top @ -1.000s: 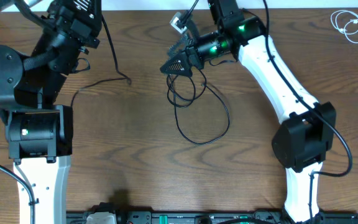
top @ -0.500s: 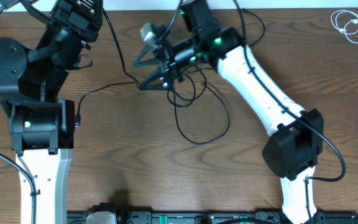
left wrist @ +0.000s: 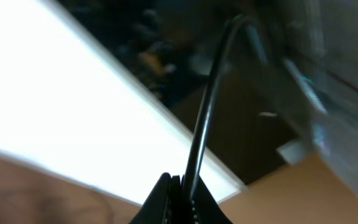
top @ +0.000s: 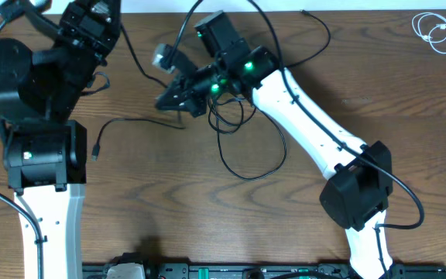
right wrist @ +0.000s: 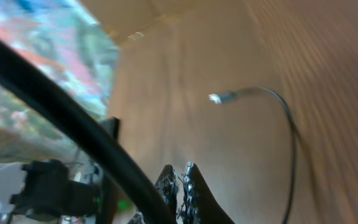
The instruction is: Untangle cables
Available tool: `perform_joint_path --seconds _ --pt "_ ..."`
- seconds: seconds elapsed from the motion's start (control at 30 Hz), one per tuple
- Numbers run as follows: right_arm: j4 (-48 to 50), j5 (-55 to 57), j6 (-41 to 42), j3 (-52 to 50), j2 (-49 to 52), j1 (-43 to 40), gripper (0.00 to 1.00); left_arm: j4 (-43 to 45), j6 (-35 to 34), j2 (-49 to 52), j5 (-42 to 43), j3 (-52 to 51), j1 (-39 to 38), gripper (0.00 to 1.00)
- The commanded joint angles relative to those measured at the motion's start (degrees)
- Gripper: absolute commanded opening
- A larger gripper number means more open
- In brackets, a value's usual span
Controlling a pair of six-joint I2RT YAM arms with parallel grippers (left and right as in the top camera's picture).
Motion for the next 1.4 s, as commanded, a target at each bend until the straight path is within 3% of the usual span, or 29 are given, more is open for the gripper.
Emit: perform_joint_path --seconds 0.0,0.17,0.27,0.4,0.47,0.57,1.0,1.2,1.37 --pt "-5.62 10.58 3.76 0.74 -3.48 -4.26 0.01 -10.05 5.42 1.57 -6.16 1.49 3.28 0.08" --pt "-7.56 13.05 3.52 0.74 -9.57 -8.70 0.01 -20.57 13.03 5.22 -8.46 1.49 3.63 0.07" --pt "-6.45 10.69 3.56 0.74 -13.94 -11.89 0.01 -25.29 13.97 7.89 -8.41 1.49 3.63 0.08" --pt "-4.09 8.61 5.88 0.74 -18.80 -16.48 0.01 -28.72 14.01 11.02 -8.20 1.49 3.63 0.39" --pt "-2.95 8.63 6.88 0.74 -20.87 -19.30 0.01 -29.55 14.23 12.24 -7.87 1.49 3.63 0.48" --pt "-0.87 8.87 9.31 0.74 -24.00 -25.66 0.01 -29.57 16.31 13.66 -6.64 1.49 3.63 0.52" --pt "21.05 -1.62 38.40 0.74 -29.35 -58.25 0.01 -29.99 20.85 14.45 -6.54 1.49 3.63 0.54" --pt "20.68 -0.42 38.86 0.74 -28.65 -66.05 0.01 -29.99 21.05 14.45 -6.73 1.33 3.63 0.54" --pt "15.15 11.04 34.49 0.74 -26.77 -70.34 0.01 -30.86 21.05 14.45 -6.73 1.01 3.63 0.54"
